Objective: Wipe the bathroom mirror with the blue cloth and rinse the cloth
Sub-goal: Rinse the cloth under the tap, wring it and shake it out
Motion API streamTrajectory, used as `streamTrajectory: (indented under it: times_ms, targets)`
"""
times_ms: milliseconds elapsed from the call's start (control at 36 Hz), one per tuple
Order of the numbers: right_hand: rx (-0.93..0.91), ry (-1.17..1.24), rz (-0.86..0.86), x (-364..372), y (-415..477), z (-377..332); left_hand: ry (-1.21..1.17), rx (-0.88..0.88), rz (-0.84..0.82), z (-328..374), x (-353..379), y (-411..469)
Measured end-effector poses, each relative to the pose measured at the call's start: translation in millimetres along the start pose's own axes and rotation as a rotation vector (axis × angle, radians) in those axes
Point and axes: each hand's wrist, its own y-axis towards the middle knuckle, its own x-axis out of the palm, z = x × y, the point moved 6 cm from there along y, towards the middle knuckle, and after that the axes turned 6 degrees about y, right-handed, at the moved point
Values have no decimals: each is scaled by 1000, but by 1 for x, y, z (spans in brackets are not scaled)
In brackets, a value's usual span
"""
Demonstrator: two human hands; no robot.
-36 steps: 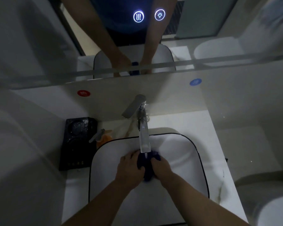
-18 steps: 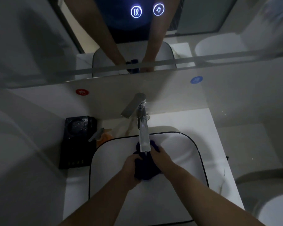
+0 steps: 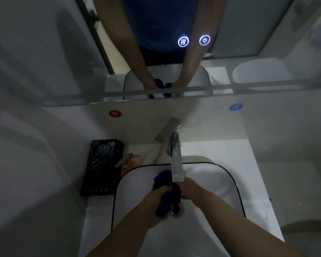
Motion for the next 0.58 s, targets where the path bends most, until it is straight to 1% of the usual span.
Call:
streamTrajectory:
  times_ms: [56, 111, 139, 167, 194, 222, 250, 306, 361, 389, 417, 472, 528, 583]
  targets:
    - [-2, -1, 95, -19, -3, 4, 156, 148, 4, 9, 5, -3]
    - [-67, 77, 210, -32, -12, 2, 478, 347, 98, 21, 8, -16]
    - [-108, 97, 286, -37, -19, -3, 592, 424, 145, 23, 7, -20]
    - [-167, 123, 382, -41, -28, -9, 624, 454, 144, 23, 9, -28]
    - [-244, 164, 455, -43, -37, -16, 629, 467, 139, 22, 8, -30]
    - [-351, 188, 499, -42, -48, -26, 657, 440, 137, 19, 5, -27]
    - [-481, 163, 528, -39, -60, -40, 683, 426, 138, 18, 3, -28]
    - [-794, 17, 561, -30, -90, -76, 798, 393, 113, 10, 0, -25]
    - [-1061, -140, 531, -14, -113, -110, 845, 376, 99, 9, 1, -41]
    - [-1129, -222, 472, -5, -121, -123, 864, 380, 85, 11, 5, -56]
    - [-1151, -308, 407, 4, -123, -130, 901, 384, 73, 9, 6, -65]
    - [-1072, -471, 309, 16, -117, -131, 954, 361, 41, 6, 9, -80]
    - [-976, -606, 226, 22, -104, -123, 950, 347, 42, 4, 7, -91]
    - [-912, -652, 129, 21, -99, -122, 902, 339, 50, 2, 3, -99]
